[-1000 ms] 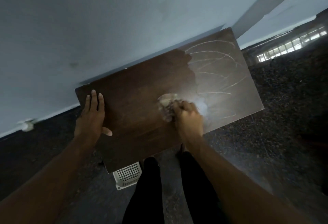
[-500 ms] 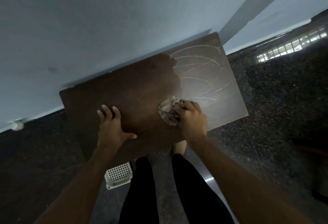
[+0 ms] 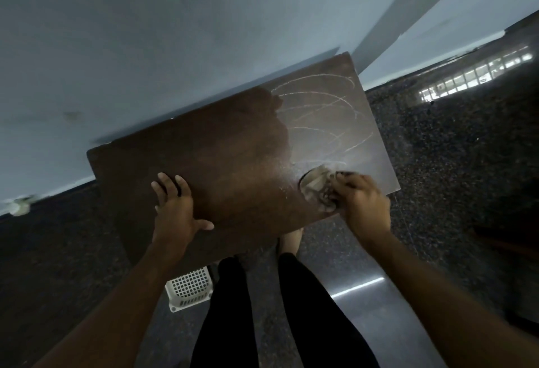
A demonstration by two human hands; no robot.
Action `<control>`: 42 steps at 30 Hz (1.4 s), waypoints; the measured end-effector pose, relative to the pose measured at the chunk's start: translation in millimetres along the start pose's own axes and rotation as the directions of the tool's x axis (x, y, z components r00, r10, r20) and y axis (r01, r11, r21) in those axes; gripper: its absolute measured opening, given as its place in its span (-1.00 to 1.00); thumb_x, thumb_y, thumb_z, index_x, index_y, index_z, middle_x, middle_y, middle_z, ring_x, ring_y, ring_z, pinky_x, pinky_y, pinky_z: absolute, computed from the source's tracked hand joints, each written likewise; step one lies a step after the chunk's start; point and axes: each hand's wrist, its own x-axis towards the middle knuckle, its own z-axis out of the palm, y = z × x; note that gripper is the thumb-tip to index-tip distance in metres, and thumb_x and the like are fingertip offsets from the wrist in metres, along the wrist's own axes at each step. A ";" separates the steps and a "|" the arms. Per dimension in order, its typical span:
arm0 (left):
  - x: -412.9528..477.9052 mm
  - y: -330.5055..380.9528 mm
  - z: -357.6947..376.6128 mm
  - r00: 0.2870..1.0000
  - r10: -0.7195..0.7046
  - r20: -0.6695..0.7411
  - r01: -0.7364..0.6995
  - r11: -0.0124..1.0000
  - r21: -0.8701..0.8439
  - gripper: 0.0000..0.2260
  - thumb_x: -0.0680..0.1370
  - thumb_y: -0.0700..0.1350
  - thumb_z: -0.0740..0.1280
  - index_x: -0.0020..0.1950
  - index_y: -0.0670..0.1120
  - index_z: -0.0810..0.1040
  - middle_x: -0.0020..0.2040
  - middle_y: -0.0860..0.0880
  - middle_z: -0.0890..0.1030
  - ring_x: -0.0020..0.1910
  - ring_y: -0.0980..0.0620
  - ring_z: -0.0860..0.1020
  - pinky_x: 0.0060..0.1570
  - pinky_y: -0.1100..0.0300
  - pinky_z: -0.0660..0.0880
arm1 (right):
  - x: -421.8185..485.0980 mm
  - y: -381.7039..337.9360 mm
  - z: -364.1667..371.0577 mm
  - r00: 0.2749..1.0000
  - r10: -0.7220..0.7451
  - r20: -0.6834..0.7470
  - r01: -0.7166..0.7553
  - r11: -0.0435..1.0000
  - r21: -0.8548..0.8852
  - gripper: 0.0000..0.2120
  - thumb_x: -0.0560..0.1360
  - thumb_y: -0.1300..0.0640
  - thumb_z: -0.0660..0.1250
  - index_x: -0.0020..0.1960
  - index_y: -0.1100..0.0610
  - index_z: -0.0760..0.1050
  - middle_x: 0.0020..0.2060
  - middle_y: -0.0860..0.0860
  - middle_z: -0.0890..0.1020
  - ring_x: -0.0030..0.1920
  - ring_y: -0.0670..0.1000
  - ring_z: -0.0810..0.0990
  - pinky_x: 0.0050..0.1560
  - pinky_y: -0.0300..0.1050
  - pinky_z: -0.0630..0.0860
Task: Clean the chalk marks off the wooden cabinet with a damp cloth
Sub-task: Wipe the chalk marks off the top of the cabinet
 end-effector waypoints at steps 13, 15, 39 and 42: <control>1.4 1.1 1.2 1.000 0.012 -0.012 -0.012 1.000 0.023 0.19 0.31 0.16 0.59 0.59 -0.29 -0.13 0.55 -0.39 -0.26 0.55 -0.41 -0.20 0.41 -0.34 0.26 | -45.1 -70.4 28.3 0.987 -0.144 0.075 0.136 0.986 0.099 -0.46 0.14 0.18 0.62 0.11 -0.03 0.66 -0.01 -0.01 0.65 -0.02 0.16 0.65 -0.50 -0.08 0.54; 0.9 3.0 0.4 1.000 0.005 0.000 -0.005 1.000 0.014 0.19 0.32 0.14 0.59 0.59 -0.30 -0.14 0.55 -0.39 -0.26 0.55 -0.40 -0.21 0.40 -0.34 0.27 | -39.8 -43.1 21.2 0.985 -0.155 0.073 0.150 0.986 0.077 -0.50 0.20 0.18 0.62 0.12 -0.03 0.66 0.00 -0.01 0.65 0.02 0.16 0.64 -0.50 -0.07 0.57; -1.3 1.8 -0.1 1.000 0.022 -0.015 -0.022 1.000 -0.021 0.16 0.33 0.09 0.60 0.58 -0.33 -0.11 0.55 -0.41 -0.25 0.54 -0.43 -0.20 0.46 -0.32 0.17 | -48.6 -28.1 25.6 0.998 -0.037 0.041 0.032 0.992 0.124 -0.43 0.15 0.18 0.64 0.15 -0.01 0.64 0.01 0.01 0.65 0.00 0.14 0.63 -0.49 -0.06 0.60; -2.3 1.6 -0.1 1.000 0.025 -0.020 -0.025 0.999 -0.030 0.15 0.32 0.08 0.60 0.58 -0.34 -0.10 0.55 -0.42 -0.24 0.54 -0.44 -0.20 0.46 -0.34 0.18 | -38.6 22.4 11.8 0.987 0.160 -0.022 -0.157 0.982 0.104 -0.60 0.35 0.21 0.54 0.17 0.02 0.65 0.07 0.08 0.64 0.02 0.17 0.60 -0.26 -0.04 0.60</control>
